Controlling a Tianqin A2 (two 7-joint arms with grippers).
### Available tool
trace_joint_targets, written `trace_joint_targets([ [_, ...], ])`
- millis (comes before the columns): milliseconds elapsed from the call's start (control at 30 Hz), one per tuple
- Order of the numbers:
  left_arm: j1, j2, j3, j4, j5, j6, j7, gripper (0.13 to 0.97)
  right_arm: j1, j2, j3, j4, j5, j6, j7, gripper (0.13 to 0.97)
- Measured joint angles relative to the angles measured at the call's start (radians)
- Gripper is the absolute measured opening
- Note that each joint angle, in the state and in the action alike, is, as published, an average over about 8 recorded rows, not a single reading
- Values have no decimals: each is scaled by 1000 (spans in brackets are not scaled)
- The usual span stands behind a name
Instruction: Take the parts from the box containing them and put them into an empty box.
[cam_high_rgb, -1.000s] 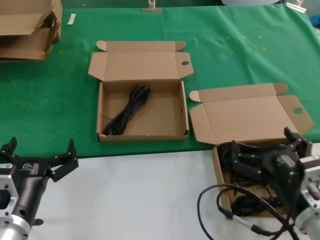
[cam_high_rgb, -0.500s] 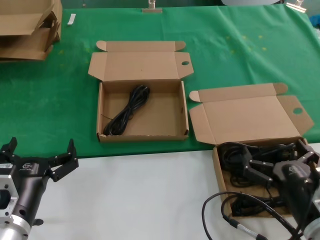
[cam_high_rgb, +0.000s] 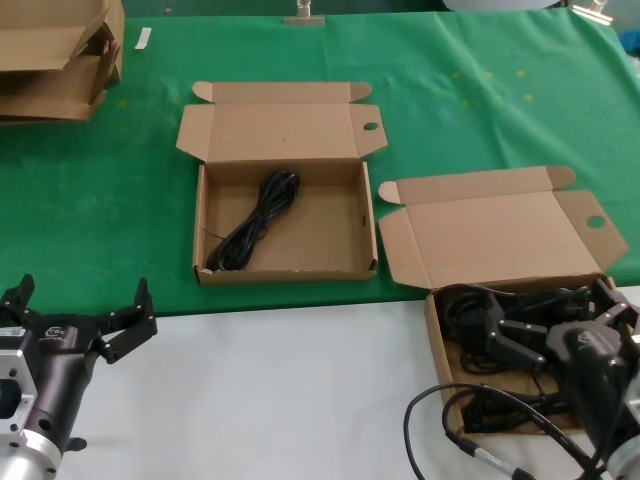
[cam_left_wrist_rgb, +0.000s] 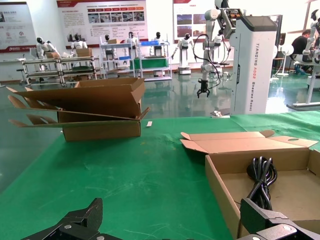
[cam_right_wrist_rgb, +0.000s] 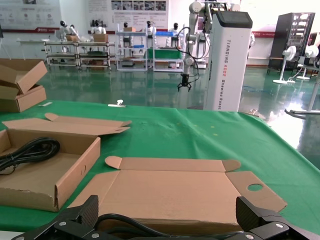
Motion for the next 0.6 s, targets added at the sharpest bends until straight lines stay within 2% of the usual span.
trace_joint_targets([
  [600, 0, 0, 0, 0, 0, 0, 0, 966, 0, 0, 0, 0, 0, 0, 0, 966],
])
